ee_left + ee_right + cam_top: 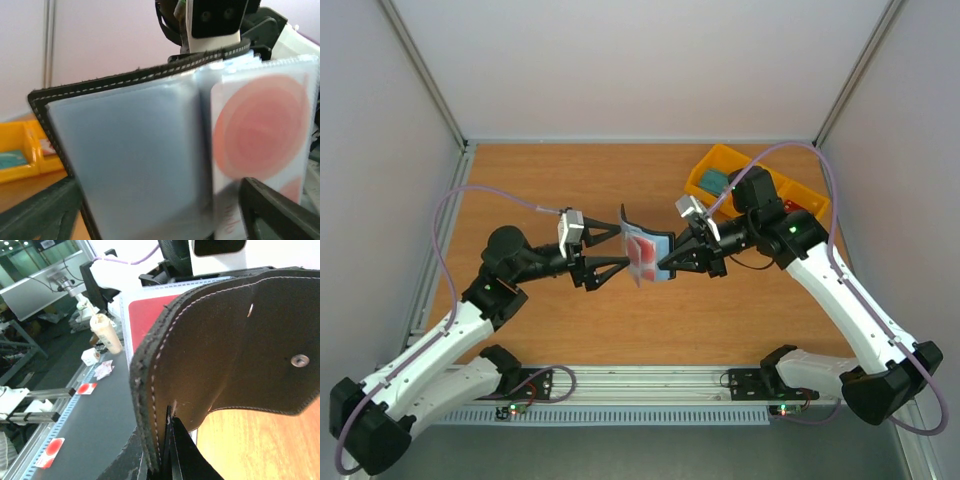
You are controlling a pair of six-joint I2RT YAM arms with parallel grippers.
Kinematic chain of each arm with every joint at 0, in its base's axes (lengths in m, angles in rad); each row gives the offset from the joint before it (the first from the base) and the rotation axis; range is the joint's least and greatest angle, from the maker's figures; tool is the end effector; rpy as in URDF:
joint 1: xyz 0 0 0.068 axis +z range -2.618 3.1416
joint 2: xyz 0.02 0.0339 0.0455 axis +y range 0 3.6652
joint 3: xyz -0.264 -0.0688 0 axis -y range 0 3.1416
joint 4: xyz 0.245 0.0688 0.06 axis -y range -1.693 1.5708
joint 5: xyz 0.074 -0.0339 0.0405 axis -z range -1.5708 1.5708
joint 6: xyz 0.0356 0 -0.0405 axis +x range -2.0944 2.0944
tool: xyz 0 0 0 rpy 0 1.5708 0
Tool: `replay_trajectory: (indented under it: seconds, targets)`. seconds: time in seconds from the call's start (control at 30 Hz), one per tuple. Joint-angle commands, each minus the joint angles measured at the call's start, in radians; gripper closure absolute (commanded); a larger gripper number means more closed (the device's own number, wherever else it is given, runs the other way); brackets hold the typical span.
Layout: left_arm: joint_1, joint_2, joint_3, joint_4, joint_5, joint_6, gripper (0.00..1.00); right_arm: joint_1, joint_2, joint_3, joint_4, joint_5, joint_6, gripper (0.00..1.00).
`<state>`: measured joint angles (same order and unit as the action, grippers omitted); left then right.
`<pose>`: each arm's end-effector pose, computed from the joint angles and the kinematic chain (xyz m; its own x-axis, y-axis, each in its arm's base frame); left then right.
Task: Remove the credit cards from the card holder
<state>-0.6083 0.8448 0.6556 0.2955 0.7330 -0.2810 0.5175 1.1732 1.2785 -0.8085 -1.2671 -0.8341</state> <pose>0.1477 -0.1319 0.3344 -0.1855 -0.1219 -0.9750 0.9568 0.2038 -0.2075 0.1741 0.1382 0.3876 0.2005 -0.1407 -0.9695 -0.9406 -0.3043 -0.1504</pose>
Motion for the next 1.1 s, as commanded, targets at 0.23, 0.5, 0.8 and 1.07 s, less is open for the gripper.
replay_trajectory:
  seconds: [0.23,0.5,0.8,1.07]
  targets:
    - [0.077,-0.001,0.033,0.0,0.207,0.024,0.01,0.011,0.031,0.095,-0.164,-0.093,-0.15,0.99]
    - [0.087,0.01,0.014,0.1,0.282,-0.003,0.01,0.041,0.057,0.149,-0.281,-0.111,-0.238,0.98]
    - [0.067,-0.003,0.038,0.186,0.339,0.018,0.53,0.058,0.069,0.112,-0.091,0.022,-0.1,0.98]
    - [0.068,-0.036,0.042,0.088,0.28,0.024,1.0,0.053,0.081,0.085,0.058,0.272,0.104,0.92]
